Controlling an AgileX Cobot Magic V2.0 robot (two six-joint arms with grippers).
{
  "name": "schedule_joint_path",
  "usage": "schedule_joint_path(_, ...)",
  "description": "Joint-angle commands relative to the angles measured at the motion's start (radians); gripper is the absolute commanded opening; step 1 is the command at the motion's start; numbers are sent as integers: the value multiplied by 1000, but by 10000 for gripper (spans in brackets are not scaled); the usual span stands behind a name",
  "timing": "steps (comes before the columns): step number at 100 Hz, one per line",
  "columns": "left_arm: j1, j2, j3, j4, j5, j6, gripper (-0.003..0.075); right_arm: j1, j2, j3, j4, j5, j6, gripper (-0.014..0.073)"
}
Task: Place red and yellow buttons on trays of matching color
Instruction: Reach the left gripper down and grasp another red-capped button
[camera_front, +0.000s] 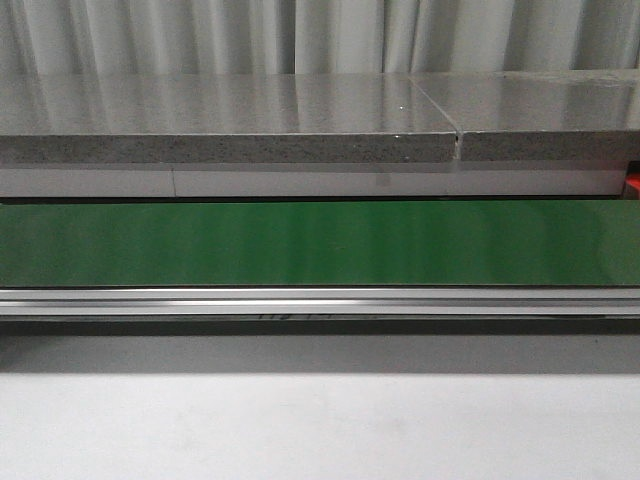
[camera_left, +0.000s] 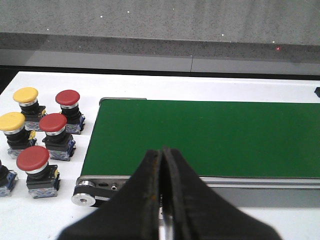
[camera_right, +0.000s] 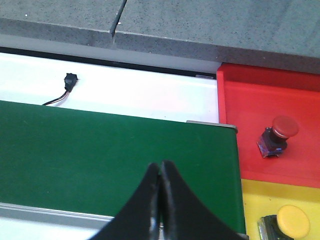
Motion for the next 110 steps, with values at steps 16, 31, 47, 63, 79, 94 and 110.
schedule_joint_path(16, -8, 6, -24, 5, -87, -3, 203, -1, -5, -26, 17, -58, -8, -68)
schedule_joint_path(31, -8, 6, -24, 11, -66, -3, 517, -1, -5, -26, 17, -58, -8, -68)
schedule_joint_path(47, -8, 6, -24, 19, -37, -3, 599, -1, -5, -26, 17, -58, -8, -68)
schedule_joint_path(63, 2, 16, -54, 30, 1, -41, 599, -1, -5, -26, 17, -58, -8, -68)
schedule_joint_path(79, 48, 108, -161, 203, 87, -226, 599, -1, -5, -26, 17, -58, -8, -68)
schedule_joint_path(94, 83, 241, -273, 274, 105, -330, 599, -1, -5, -26, 17, -58, -8, -68)
schedule_joint_path(110, 114, 416, -383, 274, 115, -366, 599, -1, -5, -26, 17, -58, -8, -68)
